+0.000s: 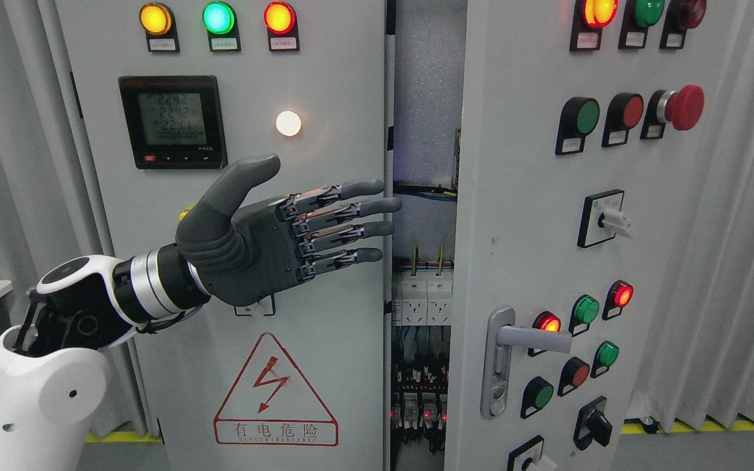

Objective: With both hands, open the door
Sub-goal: 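Raise the left hand toward the gap between the two cabinet doors, then insert the left hand fingers into the gap behind the button-panel door edge, then push the button-panel door outward with the left hand, swinging it open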

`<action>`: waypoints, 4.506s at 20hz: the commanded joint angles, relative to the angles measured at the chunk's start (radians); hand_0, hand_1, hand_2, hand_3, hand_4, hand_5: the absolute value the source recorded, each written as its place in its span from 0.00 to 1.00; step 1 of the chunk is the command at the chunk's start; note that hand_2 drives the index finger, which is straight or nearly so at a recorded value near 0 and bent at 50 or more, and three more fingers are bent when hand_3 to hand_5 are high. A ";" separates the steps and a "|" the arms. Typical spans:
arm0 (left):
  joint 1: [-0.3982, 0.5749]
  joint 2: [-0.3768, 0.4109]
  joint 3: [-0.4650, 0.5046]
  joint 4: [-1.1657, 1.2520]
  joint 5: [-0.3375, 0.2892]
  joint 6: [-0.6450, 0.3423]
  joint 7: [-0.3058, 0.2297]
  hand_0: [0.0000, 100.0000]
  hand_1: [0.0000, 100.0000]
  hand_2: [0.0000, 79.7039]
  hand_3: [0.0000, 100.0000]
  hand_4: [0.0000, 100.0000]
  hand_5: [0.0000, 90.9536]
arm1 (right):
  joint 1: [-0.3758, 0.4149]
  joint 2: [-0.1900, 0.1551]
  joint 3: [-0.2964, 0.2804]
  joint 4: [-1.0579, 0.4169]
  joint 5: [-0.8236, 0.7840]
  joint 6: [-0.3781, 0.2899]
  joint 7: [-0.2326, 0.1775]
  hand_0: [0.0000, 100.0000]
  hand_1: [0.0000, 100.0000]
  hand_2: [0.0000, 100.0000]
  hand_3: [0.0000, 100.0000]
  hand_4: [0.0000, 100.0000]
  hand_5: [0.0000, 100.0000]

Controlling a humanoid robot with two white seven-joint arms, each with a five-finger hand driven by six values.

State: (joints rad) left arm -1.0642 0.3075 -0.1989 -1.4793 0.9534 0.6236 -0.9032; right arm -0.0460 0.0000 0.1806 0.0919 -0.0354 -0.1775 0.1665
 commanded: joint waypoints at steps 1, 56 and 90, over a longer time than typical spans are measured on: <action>-0.126 0.102 -0.408 0.157 0.175 -0.129 0.001 0.30 0.00 0.03 0.03 0.04 0.00 | 0.000 0.000 -0.001 0.000 0.000 0.001 0.001 0.22 0.00 0.00 0.00 0.00 0.00; -0.438 -0.050 -0.817 0.126 0.418 -0.369 0.253 0.30 0.00 0.03 0.03 0.04 0.00 | 0.000 0.000 0.000 0.000 0.000 0.001 0.001 0.22 0.00 0.00 0.00 0.00 0.00; -0.493 -0.297 -0.864 0.135 0.393 -0.377 0.441 0.30 0.00 0.03 0.03 0.04 0.00 | 0.000 0.000 0.000 0.000 0.000 0.001 0.001 0.22 0.00 0.00 0.00 0.00 0.00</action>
State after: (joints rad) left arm -1.5554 0.1065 -1.0426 -1.3910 1.3532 0.2468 -0.5080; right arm -0.0460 0.0000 0.1806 0.0920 -0.0353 -0.1775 0.1665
